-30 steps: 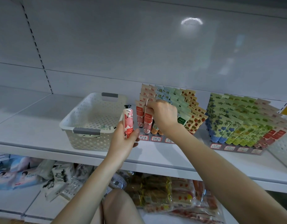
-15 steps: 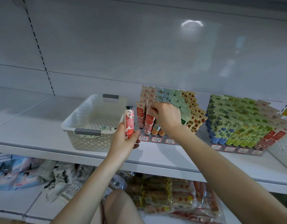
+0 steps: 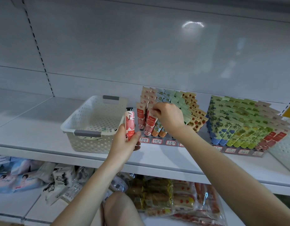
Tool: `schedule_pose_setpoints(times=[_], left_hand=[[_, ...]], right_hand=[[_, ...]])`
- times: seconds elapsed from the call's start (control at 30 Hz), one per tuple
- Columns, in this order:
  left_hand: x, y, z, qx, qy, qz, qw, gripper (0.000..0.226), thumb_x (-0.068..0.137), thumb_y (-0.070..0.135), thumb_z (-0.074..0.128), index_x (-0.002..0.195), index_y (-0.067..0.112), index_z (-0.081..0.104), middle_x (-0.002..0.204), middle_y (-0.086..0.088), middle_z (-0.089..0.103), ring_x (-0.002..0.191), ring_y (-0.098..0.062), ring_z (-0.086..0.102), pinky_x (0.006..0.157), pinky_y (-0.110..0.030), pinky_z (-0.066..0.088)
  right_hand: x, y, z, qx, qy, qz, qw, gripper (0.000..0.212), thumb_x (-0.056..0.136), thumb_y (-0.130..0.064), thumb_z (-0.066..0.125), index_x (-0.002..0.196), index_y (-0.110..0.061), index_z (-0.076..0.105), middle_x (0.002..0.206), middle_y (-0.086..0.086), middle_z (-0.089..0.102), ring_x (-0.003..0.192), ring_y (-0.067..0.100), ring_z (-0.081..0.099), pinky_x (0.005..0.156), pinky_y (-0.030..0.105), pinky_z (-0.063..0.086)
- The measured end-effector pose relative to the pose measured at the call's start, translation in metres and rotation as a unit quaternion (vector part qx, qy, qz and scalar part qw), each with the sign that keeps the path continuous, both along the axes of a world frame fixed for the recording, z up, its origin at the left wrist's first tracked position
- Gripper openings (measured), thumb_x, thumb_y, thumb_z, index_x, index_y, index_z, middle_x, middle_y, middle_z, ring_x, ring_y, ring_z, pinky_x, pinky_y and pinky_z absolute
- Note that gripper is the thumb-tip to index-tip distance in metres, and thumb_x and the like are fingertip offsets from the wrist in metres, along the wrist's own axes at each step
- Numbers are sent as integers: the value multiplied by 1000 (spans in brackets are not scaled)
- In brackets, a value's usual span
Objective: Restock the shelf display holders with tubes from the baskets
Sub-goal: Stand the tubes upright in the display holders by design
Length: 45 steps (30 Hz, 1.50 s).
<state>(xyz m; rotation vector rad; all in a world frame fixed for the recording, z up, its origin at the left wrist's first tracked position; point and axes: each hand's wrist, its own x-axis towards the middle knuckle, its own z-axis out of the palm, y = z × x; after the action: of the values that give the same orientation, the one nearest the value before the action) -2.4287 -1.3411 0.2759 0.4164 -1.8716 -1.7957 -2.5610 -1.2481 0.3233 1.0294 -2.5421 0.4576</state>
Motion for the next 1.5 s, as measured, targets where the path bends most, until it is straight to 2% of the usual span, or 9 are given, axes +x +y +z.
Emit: schedule_pose_setpoints(times=[0.17, 0.27, 0.33, 0.5, 0.63, 0.73, 0.87, 1.0, 1.5], left_hand=[[-1, -1, -1, -4, -5, 1, 1000, 21, 92, 9, 55, 109, 18, 47, 87, 0, 55, 71, -10, 57, 61, -18, 54], [0, -3, -1, -1, -5, -1, 1000, 21, 92, 8, 54, 109, 18, 46, 86, 0, 56, 70, -10, 57, 61, -17, 55], [0, -3, -2, 0, -8, 1, 1000, 21, 92, 8, 54, 109, 18, 46, 86, -1, 55, 70, -11, 57, 61, -18, 55], [-2, -2, -5, -1, -11, -3, 1000, 19, 92, 7, 54, 108, 16, 46, 82, -1, 55, 66, -11, 56, 62, -19, 55], [-3, -2, -5, 0, -9, -4, 1000, 20, 92, 8, 55, 107, 17, 47, 82, 0, 56, 67, -10, 57, 60, -18, 55], [-3, -2, -4, 0, -7, -4, 1000, 20, 92, 8, 55, 107, 17, 46, 82, 0, 56, 67, -10, 57, 60, -17, 55], [-2, -3, -2, 0, -9, -1, 1000, 21, 92, 8, 55, 109, 18, 46, 83, 0, 56, 68, -10, 57, 60, -16, 55], [-1, -3, -3, -7, -11, -1, 1000, 22, 92, 9, 55, 110, 18, 46, 84, 1, 56, 69, -10, 57, 61, -17, 54], [-1, -1, 1, -14, -12, -7, 1000, 22, 92, 10, 55, 110, 17, 45, 84, 3, 55, 71, -11, 57, 58, -15, 54]], right_hand=[[3, -4, -1, -4, -9, 14, 1000, 22, 95, -14, 47, 97, -2, 65, 95, 10, 67, 87, 28, 60, 69, 34, 48], [4, -8, -3, 2, 5, 14, 1000, 18, 91, -5, 46, 91, -1, 64, 87, 11, 64, 81, 30, 57, 60, 30, 37], [4, -10, -3, -2, 9, 5, 1000, 20, 88, -1, 44, 85, -2, 63, 76, 9, 56, 71, 26, 48, 56, 28, 28], [2, -9, -2, 0, 18, 16, 1000, 20, 82, 5, 44, 69, -9, 51, 69, 8, 45, 67, 22, 33, 48, 28, 19], [0, -8, -4, -24, 30, 39, 999, 21, 78, 7, 47, 64, -8, 50, 63, 9, 43, 64, 24, 32, 47, 27, 17], [-2, -11, -6, -7, 32, 39, 999, 17, 83, 2, 48, 72, -2, 60, 67, 10, 49, 65, 24, 37, 53, 28, 23], [-2, -10, -5, -3, 20, 49, 999, 18, 90, -4, 45, 79, -3, 60, 72, 7, 51, 69, 26, 44, 56, 29, 29], [-3, -3, -5, -24, 1, 51, 998, 21, 93, -7, 45, 89, 2, 64, 85, 14, 62, 79, 29, 56, 65, 37, 47], [-6, 3, 0, -41, 13, 55, 998, 22, 95, -13, 48, 96, -3, 67, 90, 11, 66, 83, 27, 60, 70, 40, 50]])
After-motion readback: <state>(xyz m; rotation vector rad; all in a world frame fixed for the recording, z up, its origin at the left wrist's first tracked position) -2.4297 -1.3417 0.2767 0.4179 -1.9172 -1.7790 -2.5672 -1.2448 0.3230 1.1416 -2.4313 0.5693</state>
